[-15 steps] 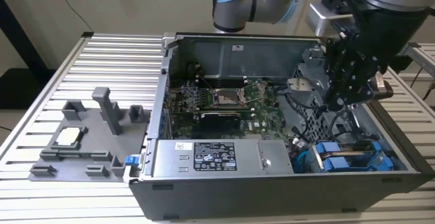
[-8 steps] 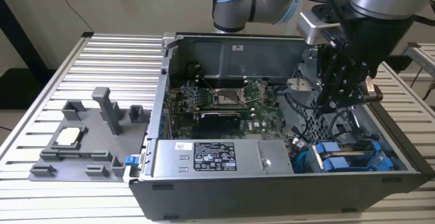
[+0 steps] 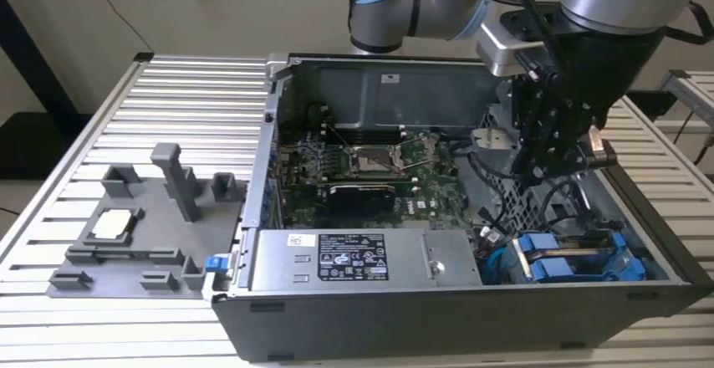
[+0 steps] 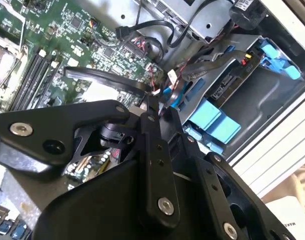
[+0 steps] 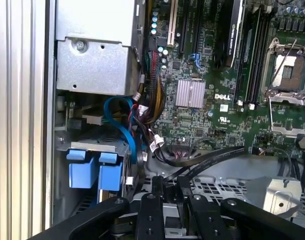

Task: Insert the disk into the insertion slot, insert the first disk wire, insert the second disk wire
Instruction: 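Insert the first disk wire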

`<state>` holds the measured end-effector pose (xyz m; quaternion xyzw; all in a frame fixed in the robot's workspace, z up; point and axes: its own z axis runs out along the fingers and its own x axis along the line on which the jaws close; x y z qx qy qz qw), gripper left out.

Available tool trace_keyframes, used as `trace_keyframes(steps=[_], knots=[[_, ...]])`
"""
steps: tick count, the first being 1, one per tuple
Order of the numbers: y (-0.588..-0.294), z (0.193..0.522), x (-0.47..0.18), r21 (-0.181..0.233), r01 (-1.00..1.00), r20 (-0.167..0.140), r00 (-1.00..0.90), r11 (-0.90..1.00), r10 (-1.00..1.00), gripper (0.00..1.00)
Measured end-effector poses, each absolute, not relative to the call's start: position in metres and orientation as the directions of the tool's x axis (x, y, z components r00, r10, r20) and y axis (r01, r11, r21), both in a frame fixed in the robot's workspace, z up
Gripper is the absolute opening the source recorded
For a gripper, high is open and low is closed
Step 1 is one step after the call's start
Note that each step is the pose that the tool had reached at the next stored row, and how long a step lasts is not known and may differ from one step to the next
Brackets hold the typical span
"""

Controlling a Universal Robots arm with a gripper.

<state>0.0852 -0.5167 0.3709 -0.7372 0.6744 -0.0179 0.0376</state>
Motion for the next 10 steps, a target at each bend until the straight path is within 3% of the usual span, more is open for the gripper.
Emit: trace_keyframes(steps=[6,10], knots=[[-0.5167,0.3709,0.0851,-0.08,-0.993,-0.024,0.09,-0.088,-0.996,0.27],[-0.5167,0.3709,0.0851,-0.08,-0.993,-0.024,0.09,-0.088,-0.996,0.17]])
